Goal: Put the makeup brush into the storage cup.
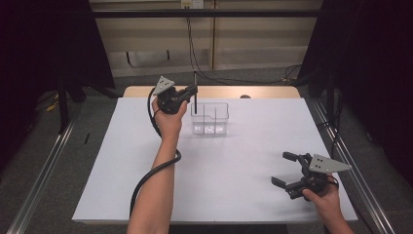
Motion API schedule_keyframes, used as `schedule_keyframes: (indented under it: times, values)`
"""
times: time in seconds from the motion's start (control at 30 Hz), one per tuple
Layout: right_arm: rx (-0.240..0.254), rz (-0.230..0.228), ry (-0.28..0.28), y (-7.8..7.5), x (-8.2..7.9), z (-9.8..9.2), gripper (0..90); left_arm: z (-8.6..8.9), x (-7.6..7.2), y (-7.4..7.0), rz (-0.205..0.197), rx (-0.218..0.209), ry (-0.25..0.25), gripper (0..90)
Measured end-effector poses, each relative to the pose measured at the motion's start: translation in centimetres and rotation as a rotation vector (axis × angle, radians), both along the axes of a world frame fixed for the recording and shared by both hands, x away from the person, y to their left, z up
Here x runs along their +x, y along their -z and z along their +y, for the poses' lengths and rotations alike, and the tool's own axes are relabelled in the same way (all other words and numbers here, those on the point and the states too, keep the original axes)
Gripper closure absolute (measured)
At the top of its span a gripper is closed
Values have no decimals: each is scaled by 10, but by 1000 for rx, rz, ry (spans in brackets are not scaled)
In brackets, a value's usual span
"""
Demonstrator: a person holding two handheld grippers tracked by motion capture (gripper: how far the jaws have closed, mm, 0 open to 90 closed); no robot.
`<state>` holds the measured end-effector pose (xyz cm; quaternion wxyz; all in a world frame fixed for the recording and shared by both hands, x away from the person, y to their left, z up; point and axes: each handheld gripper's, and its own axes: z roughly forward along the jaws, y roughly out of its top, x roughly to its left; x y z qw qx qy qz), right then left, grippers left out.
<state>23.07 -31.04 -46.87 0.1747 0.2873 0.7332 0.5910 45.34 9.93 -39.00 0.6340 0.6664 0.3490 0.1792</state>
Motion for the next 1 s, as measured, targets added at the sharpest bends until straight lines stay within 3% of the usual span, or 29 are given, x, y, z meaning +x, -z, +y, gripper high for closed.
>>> schedule_keyframes:
  times: [1.0]
  values:
    - [0,0,-3,0,0,0,0,-1,-3,7,7,-15,-2,841]
